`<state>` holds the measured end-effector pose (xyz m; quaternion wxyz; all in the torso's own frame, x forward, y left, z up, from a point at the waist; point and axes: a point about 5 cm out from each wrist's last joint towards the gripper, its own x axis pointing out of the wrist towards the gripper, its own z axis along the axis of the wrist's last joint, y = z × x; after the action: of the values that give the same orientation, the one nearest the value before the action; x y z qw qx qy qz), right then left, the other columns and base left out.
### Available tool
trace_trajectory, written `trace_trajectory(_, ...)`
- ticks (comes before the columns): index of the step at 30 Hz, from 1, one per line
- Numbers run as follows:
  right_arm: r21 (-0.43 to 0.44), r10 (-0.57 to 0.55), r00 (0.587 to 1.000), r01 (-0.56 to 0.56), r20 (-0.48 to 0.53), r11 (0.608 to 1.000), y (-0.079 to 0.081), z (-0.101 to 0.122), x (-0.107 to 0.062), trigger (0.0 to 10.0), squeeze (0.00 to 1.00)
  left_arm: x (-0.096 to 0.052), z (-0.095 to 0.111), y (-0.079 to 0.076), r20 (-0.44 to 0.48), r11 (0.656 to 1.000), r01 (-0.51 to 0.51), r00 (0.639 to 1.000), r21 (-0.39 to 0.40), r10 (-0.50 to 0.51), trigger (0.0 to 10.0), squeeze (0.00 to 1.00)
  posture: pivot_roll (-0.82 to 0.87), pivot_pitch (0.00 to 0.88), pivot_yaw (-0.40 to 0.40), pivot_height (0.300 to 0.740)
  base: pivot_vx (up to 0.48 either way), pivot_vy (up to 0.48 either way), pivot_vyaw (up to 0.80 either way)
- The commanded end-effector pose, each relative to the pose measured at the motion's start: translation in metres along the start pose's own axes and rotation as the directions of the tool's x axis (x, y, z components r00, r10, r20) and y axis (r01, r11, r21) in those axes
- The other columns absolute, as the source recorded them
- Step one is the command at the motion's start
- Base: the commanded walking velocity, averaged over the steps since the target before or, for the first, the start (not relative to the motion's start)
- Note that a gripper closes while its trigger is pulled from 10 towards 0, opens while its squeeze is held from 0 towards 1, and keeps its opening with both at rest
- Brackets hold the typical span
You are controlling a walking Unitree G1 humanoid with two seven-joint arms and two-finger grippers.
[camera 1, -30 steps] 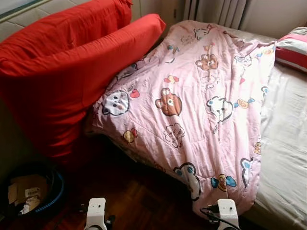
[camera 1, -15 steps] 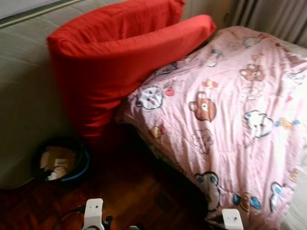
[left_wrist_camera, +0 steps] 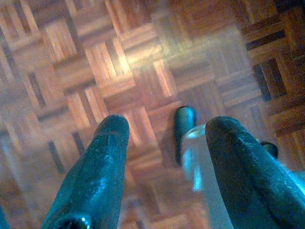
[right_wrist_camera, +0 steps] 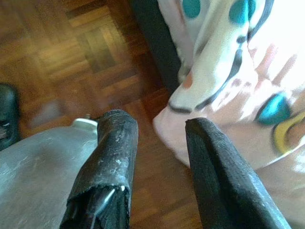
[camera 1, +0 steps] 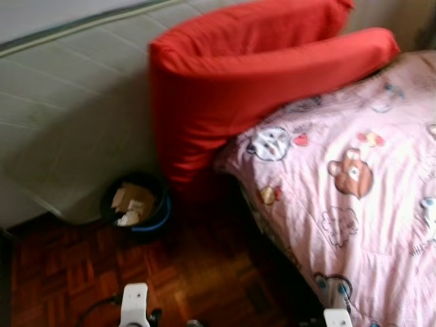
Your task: Clean up the room
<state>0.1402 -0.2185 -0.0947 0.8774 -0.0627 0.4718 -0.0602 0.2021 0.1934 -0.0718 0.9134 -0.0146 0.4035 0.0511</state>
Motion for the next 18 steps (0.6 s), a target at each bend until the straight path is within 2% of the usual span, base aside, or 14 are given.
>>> trace_trajectory(1,0.006,0.02,1.0,-0.019,-0.02,1.0,0.0068,-0.0052,-0.001,10.0,0.0,-0.0035,-0.0133,0.0095,-0.051,0.999,-0.031,0.998,-0.013,0.03,10.0,0.0,-0.07,0.167,0.017,0.74,0.0,0.0,0.8)
trace_trajectory(18,-0.005,0.013,0.999,-0.013,-0.032,1.0,-0.0018,-0.0107,-0.0026,10.0,0.0,-0.004,-0.0166,0.0094,-0.072,1.0,-0.026,0.997,-0.007,0.025,10.0,0.0,-0.06,0.164,0.006,0.74,0.0,0.0,0.8)
